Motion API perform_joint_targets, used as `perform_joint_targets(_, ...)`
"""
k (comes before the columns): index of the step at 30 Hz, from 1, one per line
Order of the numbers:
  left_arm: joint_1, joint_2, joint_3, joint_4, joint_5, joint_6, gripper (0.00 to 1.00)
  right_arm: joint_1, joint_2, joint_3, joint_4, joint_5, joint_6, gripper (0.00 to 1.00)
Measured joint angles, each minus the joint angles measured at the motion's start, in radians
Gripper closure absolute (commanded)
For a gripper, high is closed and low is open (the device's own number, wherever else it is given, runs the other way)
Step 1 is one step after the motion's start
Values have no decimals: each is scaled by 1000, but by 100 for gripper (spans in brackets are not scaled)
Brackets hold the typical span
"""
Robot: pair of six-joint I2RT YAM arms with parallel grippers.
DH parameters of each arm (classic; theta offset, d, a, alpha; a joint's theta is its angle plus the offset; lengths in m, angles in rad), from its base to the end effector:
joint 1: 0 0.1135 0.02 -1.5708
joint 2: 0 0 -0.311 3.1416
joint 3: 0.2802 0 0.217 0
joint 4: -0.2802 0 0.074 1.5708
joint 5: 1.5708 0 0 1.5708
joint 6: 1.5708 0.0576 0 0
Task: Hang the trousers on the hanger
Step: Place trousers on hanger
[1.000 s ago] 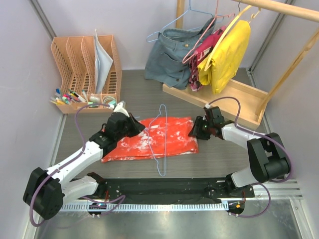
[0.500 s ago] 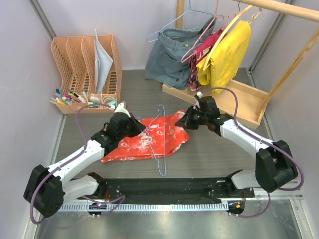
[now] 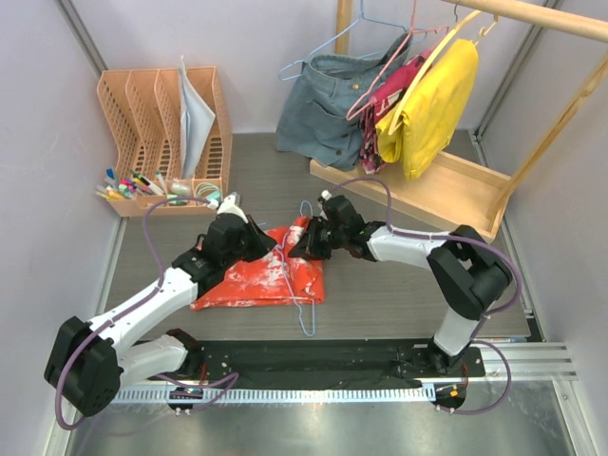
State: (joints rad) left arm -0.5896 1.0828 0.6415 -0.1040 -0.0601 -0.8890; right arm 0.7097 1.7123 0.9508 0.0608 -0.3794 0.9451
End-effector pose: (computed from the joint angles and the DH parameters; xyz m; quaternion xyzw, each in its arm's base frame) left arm 0.1688 -0.1088 0.2852 -0.1445 0.8591 -0.3110 0.3800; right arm 0.2544 0.2466 0.2387 0.0257 0.8938 0.4204 0.1542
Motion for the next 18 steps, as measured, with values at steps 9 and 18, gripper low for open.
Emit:
perform_joint_targets(9,0,0,21,-8,0,-6,100,33,124,-2,98,31,39,95)
perform_joint_targets(18,0,31,53,-26,-26,-16,100,84,164,107,11,78,-40,59)
